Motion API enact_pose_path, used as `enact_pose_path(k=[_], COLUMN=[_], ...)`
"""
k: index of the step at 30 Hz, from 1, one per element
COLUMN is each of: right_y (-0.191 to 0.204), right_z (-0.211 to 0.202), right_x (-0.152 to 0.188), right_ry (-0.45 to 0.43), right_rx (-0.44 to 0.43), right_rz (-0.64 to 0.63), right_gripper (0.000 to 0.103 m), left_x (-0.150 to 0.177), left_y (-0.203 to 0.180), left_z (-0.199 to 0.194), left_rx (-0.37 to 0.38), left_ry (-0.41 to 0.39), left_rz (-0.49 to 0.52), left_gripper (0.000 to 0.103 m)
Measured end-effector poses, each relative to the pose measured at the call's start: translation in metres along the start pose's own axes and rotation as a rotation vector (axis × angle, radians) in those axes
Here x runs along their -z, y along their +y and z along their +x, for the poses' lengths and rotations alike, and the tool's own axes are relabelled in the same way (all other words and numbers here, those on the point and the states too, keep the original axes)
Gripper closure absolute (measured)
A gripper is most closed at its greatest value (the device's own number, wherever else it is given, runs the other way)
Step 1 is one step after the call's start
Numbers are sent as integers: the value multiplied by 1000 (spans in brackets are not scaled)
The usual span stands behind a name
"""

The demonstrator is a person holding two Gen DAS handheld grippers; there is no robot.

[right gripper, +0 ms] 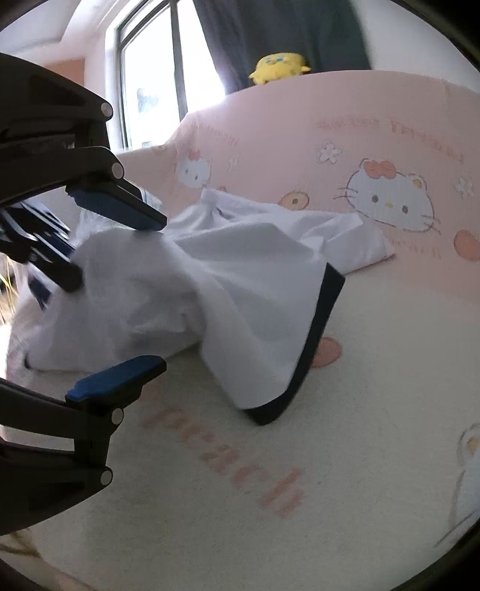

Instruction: Fold clothes

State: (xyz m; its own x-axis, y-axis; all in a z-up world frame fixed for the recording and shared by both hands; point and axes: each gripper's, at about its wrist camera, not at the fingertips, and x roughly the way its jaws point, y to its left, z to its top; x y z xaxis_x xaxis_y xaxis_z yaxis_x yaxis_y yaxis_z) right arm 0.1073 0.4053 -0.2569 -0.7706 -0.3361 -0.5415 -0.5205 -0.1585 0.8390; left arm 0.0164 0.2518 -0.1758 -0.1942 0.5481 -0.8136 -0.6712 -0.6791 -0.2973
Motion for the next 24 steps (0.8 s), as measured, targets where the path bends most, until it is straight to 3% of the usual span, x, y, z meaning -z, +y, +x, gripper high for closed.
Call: enact_pose_path(k=[1, 3, 4, 9, 11, 18, 20, 22, 24], right_y=[2, 7, 10, 39, 45, 30, 20, 11, 3], right_z=[3, 3, 3, -21, -32, -57, -60, -66, -73], right_x=[-2, -5, -6, -4, -10, -18, -17, -17, -17], right_ry=[-3, -19, -29, -174, -207, -236, -227, -228, -225], right_rx=[19, 59, 78, 234, 262, 461, 478, 425, 381], right_rz=[-26, -79, -105, -295, -307, -304, -292, -241, -197], right_gripper=[47, 85, 93, 96, 96, 97, 96, 96, 92], left_x=[0, -1, -1, 1, 3, 8, 8, 8, 8], left_y=[0, -1, -2, -9, -15, -27, -23, -18, -14], left_z=[1, 2, 2, 8, 12, 10, 8, 7, 5], left_rx=[0, -5, 2, 56, 81, 96, 75, 38, 11], left_ry=[2, 5, 9, 43, 59, 44, 47, 56, 51], left_rz=[-1, -2, -2, -17, -10, 25, 22, 19, 11], left_gripper=[88, 88, 88, 88, 88, 88, 87, 77, 53])
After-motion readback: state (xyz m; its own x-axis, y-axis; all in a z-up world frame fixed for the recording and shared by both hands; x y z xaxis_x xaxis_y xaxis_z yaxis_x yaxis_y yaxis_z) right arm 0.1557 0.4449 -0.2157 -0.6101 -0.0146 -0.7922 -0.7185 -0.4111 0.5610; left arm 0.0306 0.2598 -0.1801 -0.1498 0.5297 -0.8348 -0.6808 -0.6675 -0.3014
